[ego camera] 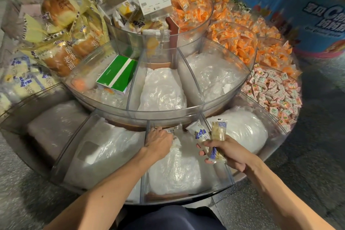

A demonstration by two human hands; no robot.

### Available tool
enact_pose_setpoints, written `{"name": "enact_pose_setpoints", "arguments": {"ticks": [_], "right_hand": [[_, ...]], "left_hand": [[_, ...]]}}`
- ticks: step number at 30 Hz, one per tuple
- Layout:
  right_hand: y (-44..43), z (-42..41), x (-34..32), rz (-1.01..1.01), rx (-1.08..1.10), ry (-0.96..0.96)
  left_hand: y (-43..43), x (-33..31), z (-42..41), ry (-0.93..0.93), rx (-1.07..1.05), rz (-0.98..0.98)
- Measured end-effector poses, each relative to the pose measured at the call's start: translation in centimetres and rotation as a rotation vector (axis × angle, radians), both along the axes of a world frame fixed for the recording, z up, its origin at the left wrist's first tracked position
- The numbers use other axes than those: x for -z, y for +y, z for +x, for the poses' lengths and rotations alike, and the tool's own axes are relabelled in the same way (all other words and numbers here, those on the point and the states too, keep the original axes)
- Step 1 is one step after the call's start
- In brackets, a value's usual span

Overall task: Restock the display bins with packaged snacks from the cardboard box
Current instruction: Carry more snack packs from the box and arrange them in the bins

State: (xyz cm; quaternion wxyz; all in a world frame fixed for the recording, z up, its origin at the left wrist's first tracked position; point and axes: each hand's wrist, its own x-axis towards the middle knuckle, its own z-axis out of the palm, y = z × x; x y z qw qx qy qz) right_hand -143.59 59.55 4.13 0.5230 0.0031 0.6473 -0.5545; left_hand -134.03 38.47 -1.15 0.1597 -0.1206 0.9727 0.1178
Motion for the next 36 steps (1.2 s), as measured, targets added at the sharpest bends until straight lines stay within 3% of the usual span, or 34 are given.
{"name": "enact_pose_setpoints", "arguments": {"ticks": [2,4,6,9,15,19,22,30,36], "right_hand": [[-0.3,-0.3,-0.5,0.041,-0.101,0.064],[-0.5,-0.6,-0.7,0.038,-0.150,0.099],[-0.9,-0.7,-0.9,0.024,-0.208,0.104],[-1.4,-0.9,-0.6,0.011,-0.259,0.135],[0.0,-3.1,0.4,0.103,0.081,0.249],[0.8,-2.6,-0.1,0.048,0.087,0.137],[0.9,-1.7,-0.2,0.056,0.061,0.129],[2.7,-1.1,0.0,0.021,0.135,-0.041],[3.7,-1.3,1.0,0.109,0.079,0.148]], "left_hand": [[-0.1,-1.2,-0.3,0.115,-0.255,0.392],[-0.2,-2.6,-0.9,0.070,-0.491,0.862],[0.2,-3.7,-1.3,-0.069,-0.458,1.093],[0.9,-4.4,-1.2,-0.053,-0.299,0.984],[-1.1,-3.3,-2.3,0.177,-0.463,0.555],[0.9,-1.8,-3.7,0.188,-0.526,0.546],[2.5,-0.4,-4.8,0.154,-0.501,0.427],[3.6,1.9,-5.5,0.094,-0.043,-0.211],[4.0,2.2,-5.8,0.072,0.051,-0.345]]}}
